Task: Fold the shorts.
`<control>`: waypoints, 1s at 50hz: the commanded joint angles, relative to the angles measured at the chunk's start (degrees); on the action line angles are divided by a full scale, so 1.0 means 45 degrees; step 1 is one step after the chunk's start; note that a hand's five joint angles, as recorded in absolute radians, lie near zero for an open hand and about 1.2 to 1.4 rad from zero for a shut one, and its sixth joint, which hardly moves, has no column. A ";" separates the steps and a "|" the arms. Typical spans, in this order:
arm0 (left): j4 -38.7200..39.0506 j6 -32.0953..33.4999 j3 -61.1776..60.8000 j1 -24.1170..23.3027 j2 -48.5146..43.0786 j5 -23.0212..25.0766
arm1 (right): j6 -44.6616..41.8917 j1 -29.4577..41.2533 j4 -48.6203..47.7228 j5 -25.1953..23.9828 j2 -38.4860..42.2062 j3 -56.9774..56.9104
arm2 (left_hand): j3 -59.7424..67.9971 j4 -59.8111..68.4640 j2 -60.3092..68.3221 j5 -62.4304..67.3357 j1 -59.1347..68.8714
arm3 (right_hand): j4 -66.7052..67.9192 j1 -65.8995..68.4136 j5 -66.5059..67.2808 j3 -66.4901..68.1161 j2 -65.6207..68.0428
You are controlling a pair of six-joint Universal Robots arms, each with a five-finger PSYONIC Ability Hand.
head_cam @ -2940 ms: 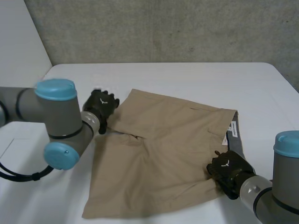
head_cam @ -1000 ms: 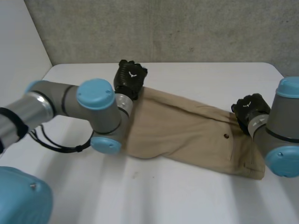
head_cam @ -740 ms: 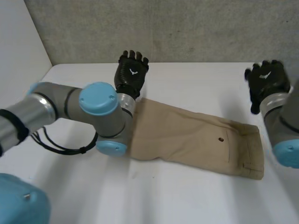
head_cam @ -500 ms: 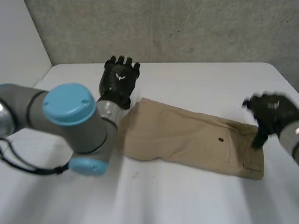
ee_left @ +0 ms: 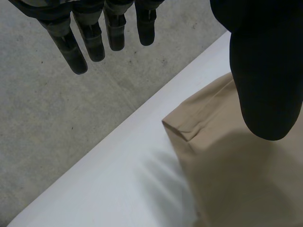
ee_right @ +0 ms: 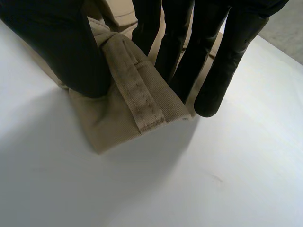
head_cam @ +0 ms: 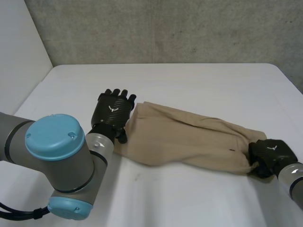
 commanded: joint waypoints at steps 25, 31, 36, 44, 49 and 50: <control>-0.0135 -0.0843 -0.1146 0.0745 0.2015 -0.0389 | -0.8998 0.9122 0.1701 -0.0812 0.1821 -0.5470 | -0.0456 -0.0348 -0.0371 -0.0566 -0.0186 | 0.2704 0.6751 0.4106 0.2984 0.3038; -0.0116 -0.0843 -0.1068 0.0882 0.2073 -0.0428 | -0.7128 0.9203 0.1603 -0.1244 0.2099 -0.5841 | -0.0456 -0.0348 -0.0371 -0.0566 -0.0186 | -1.2251 -0.8204 -1.0849 -1.1971 -1.1917; -0.0116 -0.0843 -0.0659 0.0941 0.2054 -0.0389 | -0.2464 0.8268 0.1720 -0.1146 0.0970 -0.6194 | -0.0456 -0.0348 -0.0371 -0.0566 -0.0186 | -1.2852 -0.8804 -1.1450 -1.2571 -1.2517; -0.0505 -0.1213 0.0727 -0.0015 0.1878 -0.0311 | 0.5061 0.5573 0.2441 -0.1302 -0.1084 -0.6213 | -0.0446 -0.0339 -0.0361 -0.0556 -0.0176 | -1.2852 -0.8804 -1.1450 -1.2571 -1.2517; -0.1676 -0.1975 0.1899 -0.0972 0.1021 -0.0214 | 0.5359 0.4381 0.3749 -0.1342 -0.1027 -0.6330 | -0.0372 -0.0264 -0.0286 -0.0481 -0.0101 | -1.2852 -0.8804 -1.1450 -1.2571 -1.2517; -0.2123 -0.2131 0.2210 -0.1167 0.0593 -0.0078 | 0.5242 0.4340 0.3829 -0.1284 -0.0871 -0.6330 | -0.0334 -0.0226 -0.0249 -0.0444 -0.0064 | -1.2852 -0.8804 -1.1450 -1.2571 -1.2517</control>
